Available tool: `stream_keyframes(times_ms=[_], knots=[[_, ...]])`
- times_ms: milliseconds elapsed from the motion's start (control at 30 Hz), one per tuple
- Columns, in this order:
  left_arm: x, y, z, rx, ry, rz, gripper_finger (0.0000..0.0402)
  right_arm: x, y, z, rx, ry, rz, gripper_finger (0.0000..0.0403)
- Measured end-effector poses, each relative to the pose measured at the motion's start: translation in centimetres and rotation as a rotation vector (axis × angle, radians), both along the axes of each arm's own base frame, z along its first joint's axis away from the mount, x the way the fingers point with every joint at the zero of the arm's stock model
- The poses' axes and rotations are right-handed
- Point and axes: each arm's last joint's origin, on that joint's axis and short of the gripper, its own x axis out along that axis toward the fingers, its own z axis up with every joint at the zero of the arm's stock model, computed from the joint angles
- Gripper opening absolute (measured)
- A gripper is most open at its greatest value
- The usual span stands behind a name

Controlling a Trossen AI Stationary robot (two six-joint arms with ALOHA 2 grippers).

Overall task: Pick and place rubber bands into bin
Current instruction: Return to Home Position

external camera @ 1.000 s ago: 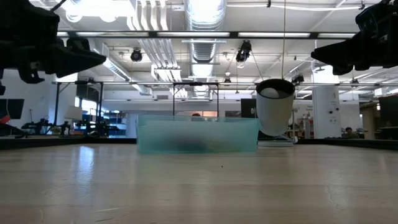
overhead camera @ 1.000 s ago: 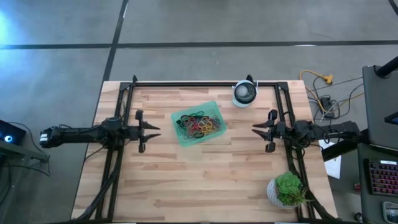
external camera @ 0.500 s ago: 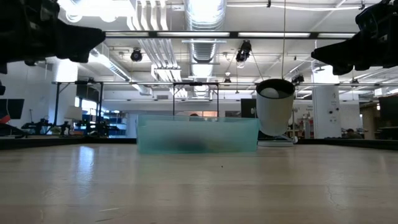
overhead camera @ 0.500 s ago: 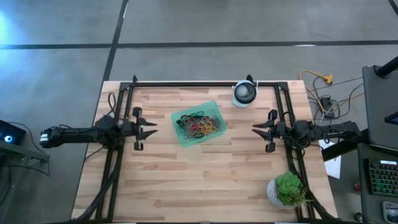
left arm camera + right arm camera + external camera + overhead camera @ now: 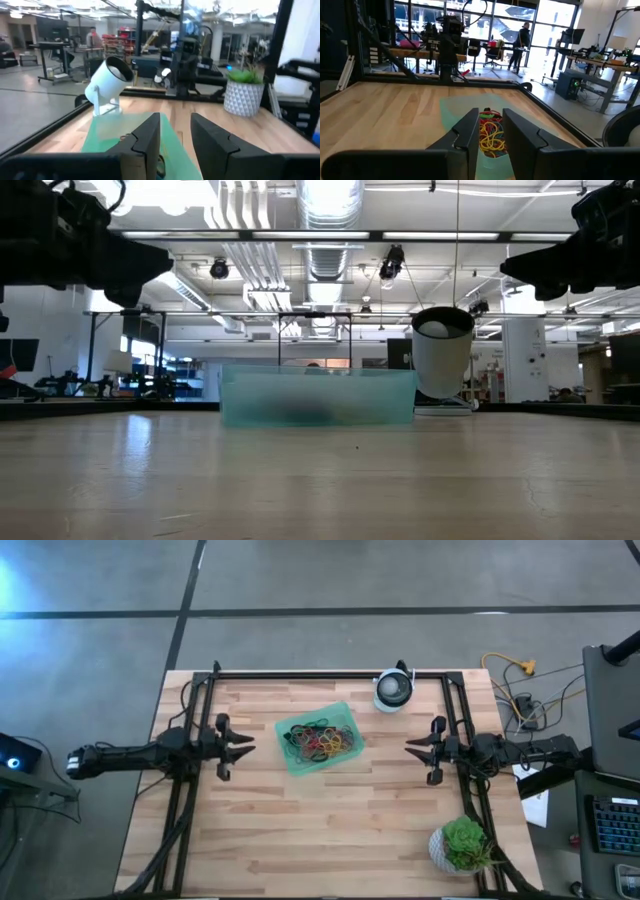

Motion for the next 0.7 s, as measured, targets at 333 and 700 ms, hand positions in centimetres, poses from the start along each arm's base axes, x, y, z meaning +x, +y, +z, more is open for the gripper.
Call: stream_keyframes(times_ms=[333, 700], knots=[[-0.01, 0.00, -0.24, -0.026, 0.021, 0.001, 0.0093, 0.00, 0.00, 0.00, -0.001, 0.000, 0.000, 0.0070], [0.04, 0.00, -0.35, -0.026, 0.034, 0.000, 0.0093, 0.00, 0.00, 0.00, -0.003, 0.000, 0.000, 0.0082]])
